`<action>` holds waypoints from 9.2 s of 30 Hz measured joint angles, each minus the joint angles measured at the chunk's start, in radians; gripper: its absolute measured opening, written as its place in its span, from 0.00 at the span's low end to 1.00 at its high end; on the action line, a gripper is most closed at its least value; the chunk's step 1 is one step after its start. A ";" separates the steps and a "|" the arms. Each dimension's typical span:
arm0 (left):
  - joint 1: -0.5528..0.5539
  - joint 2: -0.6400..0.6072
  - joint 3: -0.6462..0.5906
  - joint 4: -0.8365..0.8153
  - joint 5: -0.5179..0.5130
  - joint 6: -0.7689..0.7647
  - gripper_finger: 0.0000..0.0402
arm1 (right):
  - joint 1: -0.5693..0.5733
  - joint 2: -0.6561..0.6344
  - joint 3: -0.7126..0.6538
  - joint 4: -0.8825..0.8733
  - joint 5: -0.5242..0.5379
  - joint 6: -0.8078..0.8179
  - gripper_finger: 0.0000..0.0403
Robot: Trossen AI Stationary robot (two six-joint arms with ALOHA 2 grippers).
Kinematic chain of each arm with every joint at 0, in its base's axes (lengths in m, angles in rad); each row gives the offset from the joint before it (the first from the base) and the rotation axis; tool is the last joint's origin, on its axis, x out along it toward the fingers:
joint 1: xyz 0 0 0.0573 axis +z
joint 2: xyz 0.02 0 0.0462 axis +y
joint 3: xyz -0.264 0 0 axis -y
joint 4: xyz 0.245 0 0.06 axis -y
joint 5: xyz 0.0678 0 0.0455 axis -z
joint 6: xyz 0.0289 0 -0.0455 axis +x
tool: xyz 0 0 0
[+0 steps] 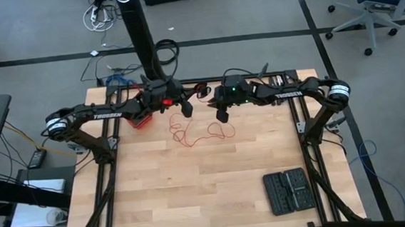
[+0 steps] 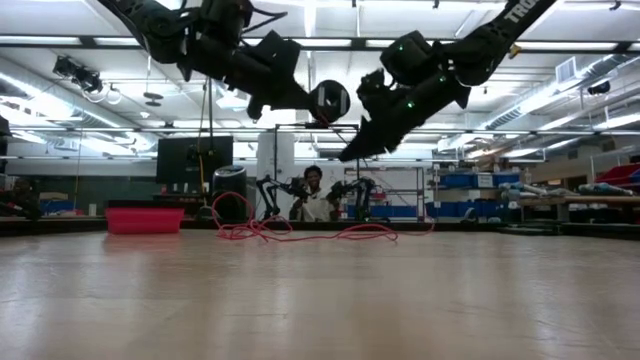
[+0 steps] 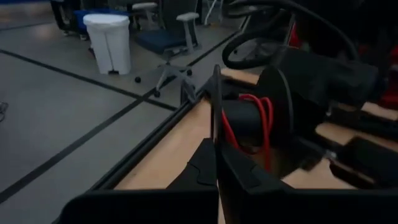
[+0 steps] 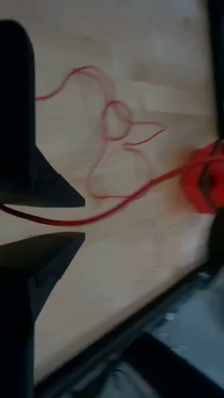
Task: Coil cords
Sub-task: Coil the wire to the spool
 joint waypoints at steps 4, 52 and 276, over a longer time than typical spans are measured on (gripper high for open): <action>0.018 0.000 0.000 -0.033 0.032 -0.001 0.00 | -0.038 -0.038 0.017 -0.178 -0.002 -0.014 0.21; 0.042 0.001 0.016 -0.099 0.210 -0.050 0.00 | -0.101 0.003 -0.155 0.215 -0.222 -0.053 0.18; 0.042 0.093 0.016 0.024 0.214 0.023 0.00 | -0.063 0.012 -0.204 0.303 0.048 -0.082 0.00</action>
